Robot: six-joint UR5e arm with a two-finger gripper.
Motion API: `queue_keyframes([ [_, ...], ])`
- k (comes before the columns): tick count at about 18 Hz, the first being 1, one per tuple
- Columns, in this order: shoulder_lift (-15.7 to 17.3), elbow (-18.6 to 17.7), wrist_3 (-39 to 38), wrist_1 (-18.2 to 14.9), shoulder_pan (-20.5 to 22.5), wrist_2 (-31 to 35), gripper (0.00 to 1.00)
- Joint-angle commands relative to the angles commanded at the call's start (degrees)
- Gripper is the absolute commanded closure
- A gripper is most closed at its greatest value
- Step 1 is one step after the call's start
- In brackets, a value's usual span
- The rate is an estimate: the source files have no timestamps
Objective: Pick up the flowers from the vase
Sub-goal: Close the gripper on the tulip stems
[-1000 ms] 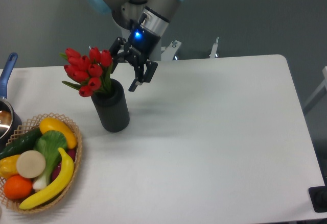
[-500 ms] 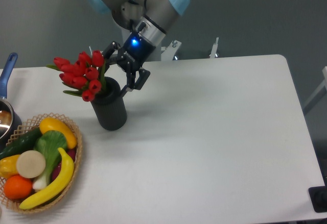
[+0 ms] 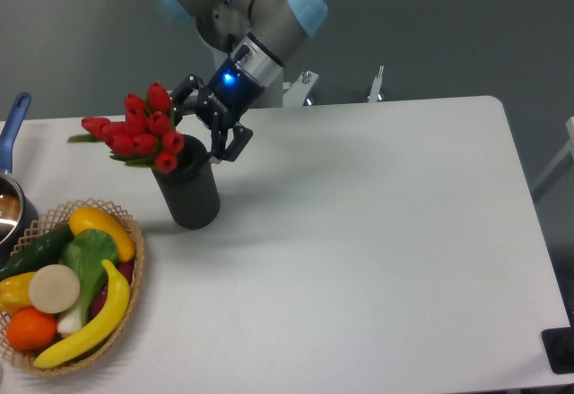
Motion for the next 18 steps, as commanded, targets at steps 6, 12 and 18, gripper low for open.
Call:
queue_keyframes([
  [6,0.4,-1.1,0.1,0.2,-0.7,-3.0,0.1],
  [12,0.3,-1.0,-0.1,0.3,-1.1,-3.8,0.72],
  [18,0.4,0.2,-0.7,0.2,-0.9,-3.9,1.0],
])
